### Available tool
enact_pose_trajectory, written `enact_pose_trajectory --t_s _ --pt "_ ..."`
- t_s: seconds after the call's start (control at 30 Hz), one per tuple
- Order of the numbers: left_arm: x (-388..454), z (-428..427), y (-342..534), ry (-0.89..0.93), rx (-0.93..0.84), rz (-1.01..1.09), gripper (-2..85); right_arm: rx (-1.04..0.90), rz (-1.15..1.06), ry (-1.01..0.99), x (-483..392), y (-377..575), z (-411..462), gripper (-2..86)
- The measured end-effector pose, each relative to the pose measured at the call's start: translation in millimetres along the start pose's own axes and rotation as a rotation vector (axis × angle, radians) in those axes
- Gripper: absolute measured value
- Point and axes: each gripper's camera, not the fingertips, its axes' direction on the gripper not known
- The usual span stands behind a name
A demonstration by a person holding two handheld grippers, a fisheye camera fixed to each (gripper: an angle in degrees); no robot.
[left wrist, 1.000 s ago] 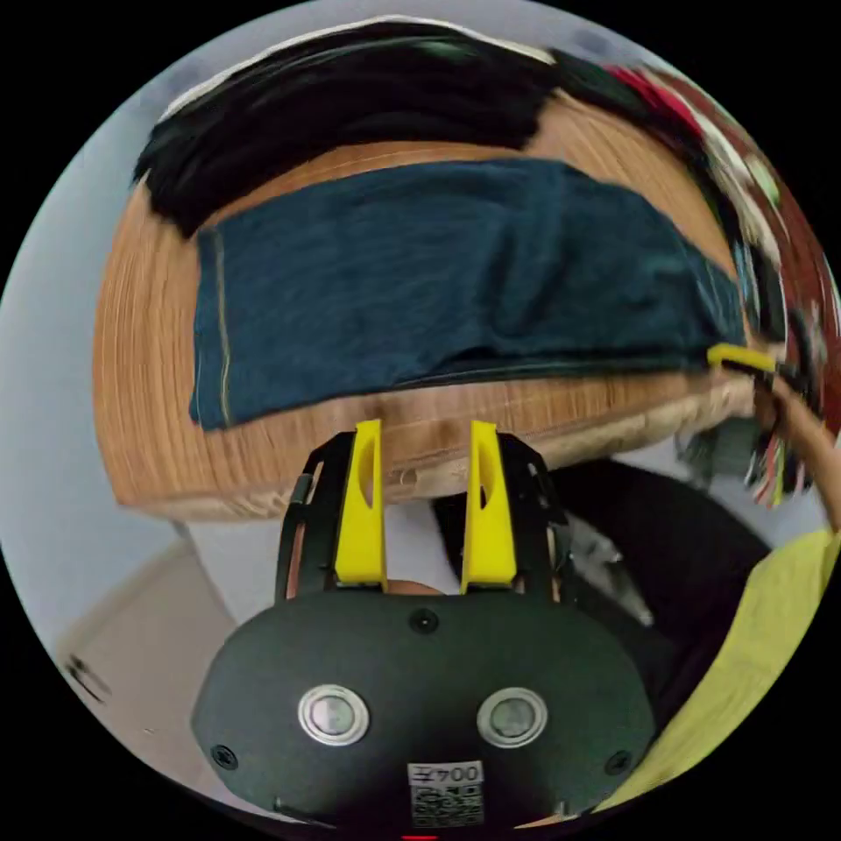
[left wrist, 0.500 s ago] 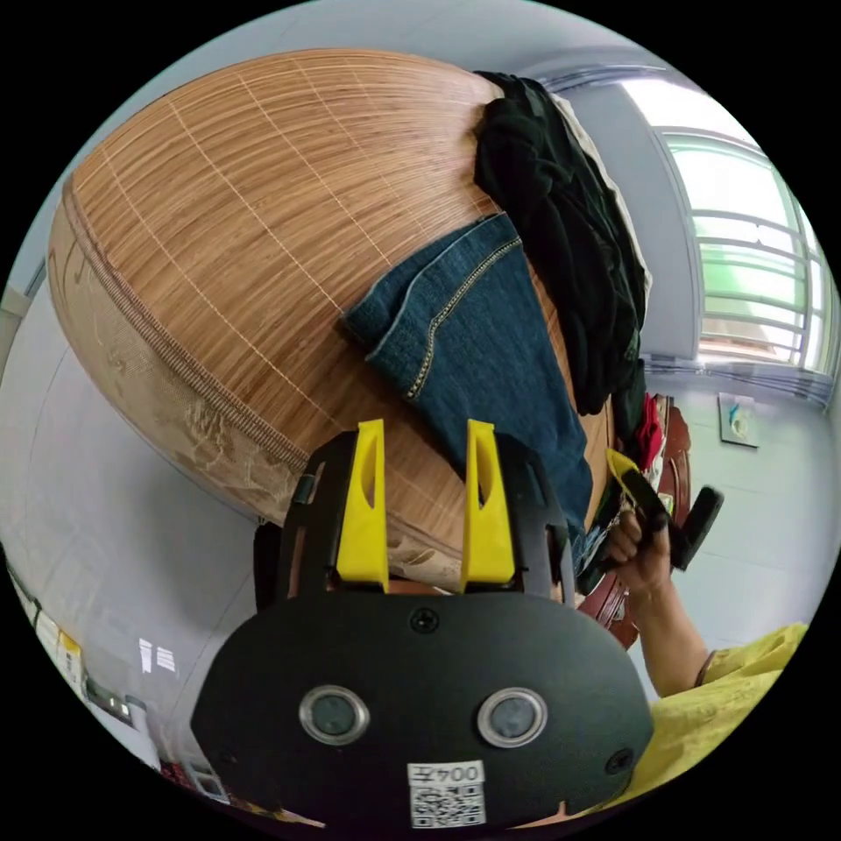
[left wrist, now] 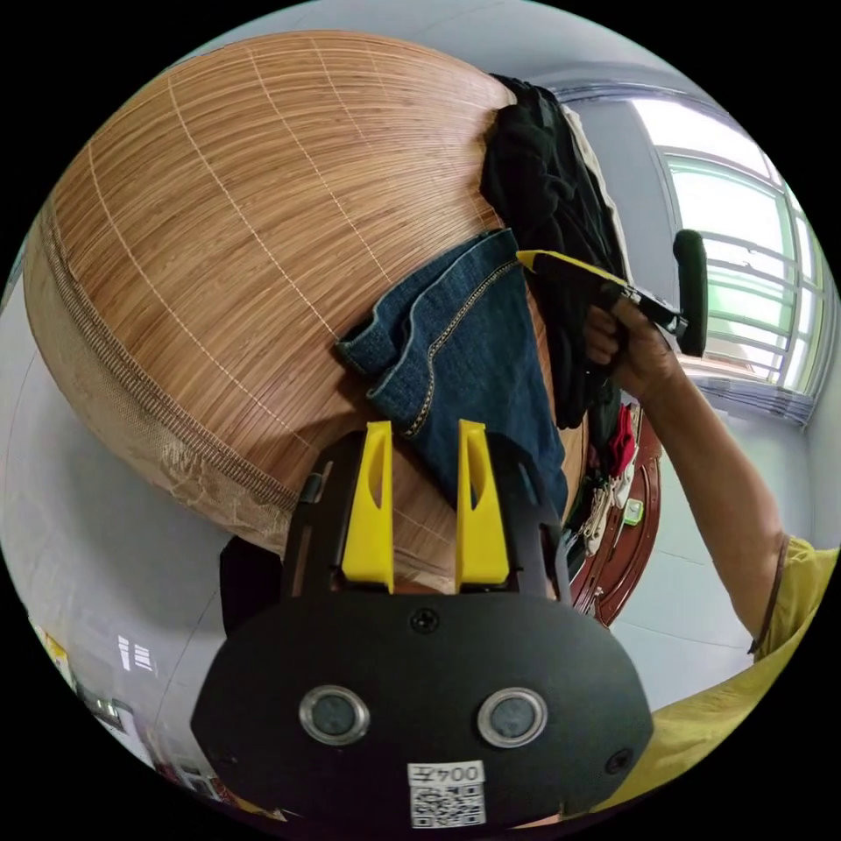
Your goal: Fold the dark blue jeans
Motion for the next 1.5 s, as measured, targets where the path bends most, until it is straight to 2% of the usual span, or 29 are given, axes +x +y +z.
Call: enact_pose_trajectory --t_s 0.3,0.43,0.73,1.03,1.23,1.4,1.5 --pt "-46.5 79.8 1.8 -0.074 -0.019 0.005 4.2 -0.006 0.0 0.024 -5.8 3.6 34.8 3.8" --pt "-50.7 106.2 7.2 -0.093 0.002 0.015 3.2 0.111 0.05 -0.011 -4.7 32.9 10.4 3.4" --pt "-26.5 118.3 -0.1 -0.064 0.079 0.178 2.5 0.294 0.201 -0.031 33.9 87.9 -89.6 3.2" --pt "-88.2 196.7 -43.5 -0.062 -0.025 0.018 2.7 0.022 0.175 -0.071 38.4 50.0 -29.9 4.0" --pt "-104.9 229.7 -65.6 -0.069 -0.054 -0.025 2.8 -0.074 0.223 0.014 41.8 50.5 -18.9 7.6" --pt "-99.8 240.4 -79.8 -0.063 -0.079 -0.018 2.8 0.062 0.37 -0.051 66.6 131.1 -91.0 7.4" --pt "-91.7 244.6 -87.6 -0.085 -0.089 -0.003 2.8 0.078 0.553 -0.179 75.9 244.5 -126.4 6.5"
